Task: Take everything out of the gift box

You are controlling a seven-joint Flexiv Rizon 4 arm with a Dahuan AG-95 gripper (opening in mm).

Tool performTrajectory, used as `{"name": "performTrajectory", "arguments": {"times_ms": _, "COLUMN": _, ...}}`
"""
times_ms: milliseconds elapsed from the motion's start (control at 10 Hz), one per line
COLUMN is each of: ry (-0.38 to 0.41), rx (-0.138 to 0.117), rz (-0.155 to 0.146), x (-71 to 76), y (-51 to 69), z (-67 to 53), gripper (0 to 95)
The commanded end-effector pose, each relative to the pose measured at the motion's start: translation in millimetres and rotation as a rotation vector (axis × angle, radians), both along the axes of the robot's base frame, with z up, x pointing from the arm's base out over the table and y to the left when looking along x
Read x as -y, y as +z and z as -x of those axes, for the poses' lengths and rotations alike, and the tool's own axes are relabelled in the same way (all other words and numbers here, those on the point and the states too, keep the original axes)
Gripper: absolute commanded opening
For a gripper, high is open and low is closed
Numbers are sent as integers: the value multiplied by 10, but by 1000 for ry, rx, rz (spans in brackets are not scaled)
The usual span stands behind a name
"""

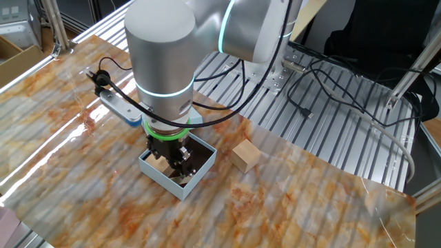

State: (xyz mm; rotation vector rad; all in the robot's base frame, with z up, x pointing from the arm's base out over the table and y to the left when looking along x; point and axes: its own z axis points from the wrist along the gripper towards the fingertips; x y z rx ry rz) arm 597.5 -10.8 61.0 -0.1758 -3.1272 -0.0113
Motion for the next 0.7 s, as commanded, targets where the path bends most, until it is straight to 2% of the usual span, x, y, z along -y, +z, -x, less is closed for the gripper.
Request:
{"name": "performTrajectory", "arguments": {"times_ms": 100, "ry": 4, "rx": 4, "rz": 4, "x": 48, "y": -5, "z": 24, "gripper": 760}}
{"name": "performTrajectory", "arguments": {"times_ms": 700, "ry": 25, "rx": 19, "rz": 13, "x": 209, "y": -73, "z": 49, "gripper": 760}}
